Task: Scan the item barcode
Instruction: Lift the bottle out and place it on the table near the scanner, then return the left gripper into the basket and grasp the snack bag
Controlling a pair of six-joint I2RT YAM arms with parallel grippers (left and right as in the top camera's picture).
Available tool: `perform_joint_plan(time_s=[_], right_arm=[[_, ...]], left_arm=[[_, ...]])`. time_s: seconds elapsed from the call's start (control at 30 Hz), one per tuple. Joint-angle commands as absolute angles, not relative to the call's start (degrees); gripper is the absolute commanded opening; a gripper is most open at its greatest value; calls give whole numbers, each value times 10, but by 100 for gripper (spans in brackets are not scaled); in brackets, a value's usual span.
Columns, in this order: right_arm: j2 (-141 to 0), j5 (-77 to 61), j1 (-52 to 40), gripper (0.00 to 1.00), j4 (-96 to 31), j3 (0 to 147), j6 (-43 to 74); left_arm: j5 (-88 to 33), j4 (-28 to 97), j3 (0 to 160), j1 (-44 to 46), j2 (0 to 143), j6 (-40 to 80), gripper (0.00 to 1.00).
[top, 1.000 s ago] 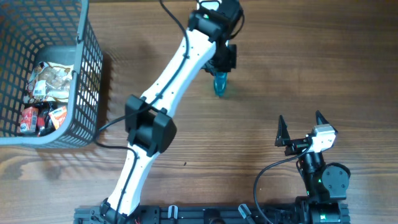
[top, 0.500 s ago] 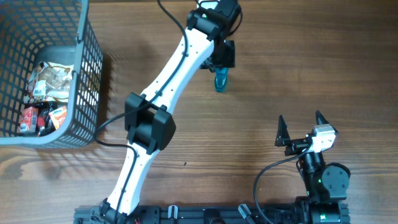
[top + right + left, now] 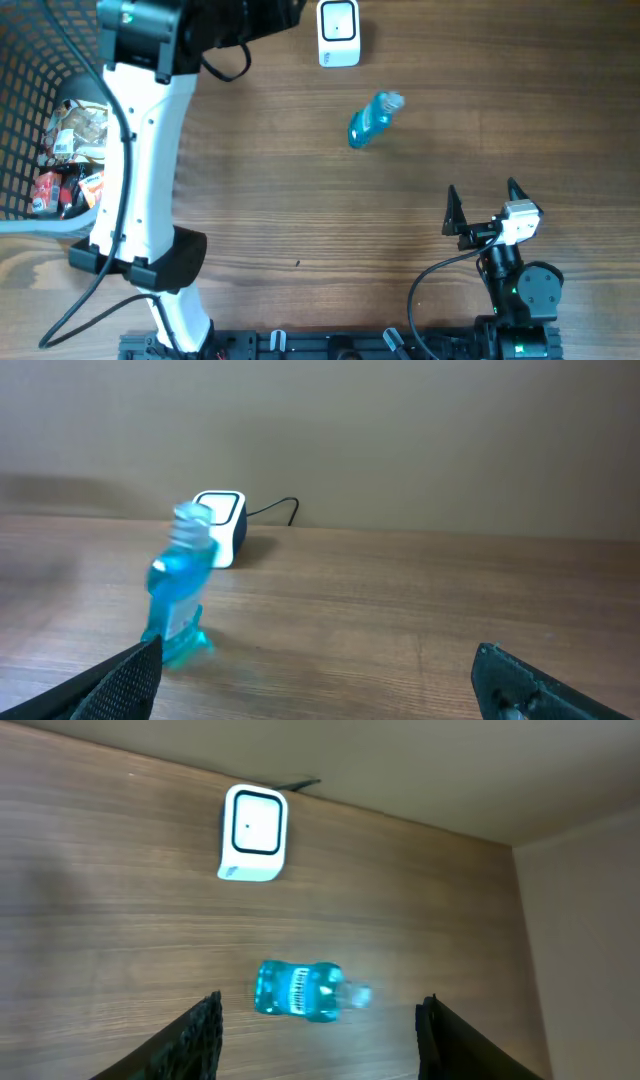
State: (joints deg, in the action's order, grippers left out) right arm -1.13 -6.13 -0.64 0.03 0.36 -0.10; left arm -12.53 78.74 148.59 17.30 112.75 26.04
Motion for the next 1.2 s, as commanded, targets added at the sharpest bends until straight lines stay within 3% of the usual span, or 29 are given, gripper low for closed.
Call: perform_joint_plan(time_s=[0.0,0.13,0.3,0.43,0.47,0.5,0.6,0.7,0.93,1.17], right_arm=[[-8,-60,-4,100,2,4,1],[-8,-60,-4,100,2,4,2],[-8,-60,-4,100,2,4,2],[-8,-60,-4,100,2,4,1],[-8,-60,-4,100,2,4,2],[-8,-60,-4,100,2,4,2],[-8,-60,-4,100,2,4,1],[-8,-60,-4,100,2,4,2],[-8,-60,-4,100,2,4,2],[-8,-60,-4,100,2,4,1]], left_arm=[[-135,794,1489,142,1093,257,60],[-125,808,1489,96,1067,243,59],[-69,823,1489,-29,1023,243,58],[-61,844,1488,-188,1014,243,74],[-53,860,1488,-225,1020,245,95],[-46,871,1488,-248,1024,245,100],[-25,916,1487,-313,1060,245,100],[-28,965,1480,-329,1124,231,100],[-29,926,1355,-325,1197,227,100],[-31,754,1141,-296,1201,230,100]])
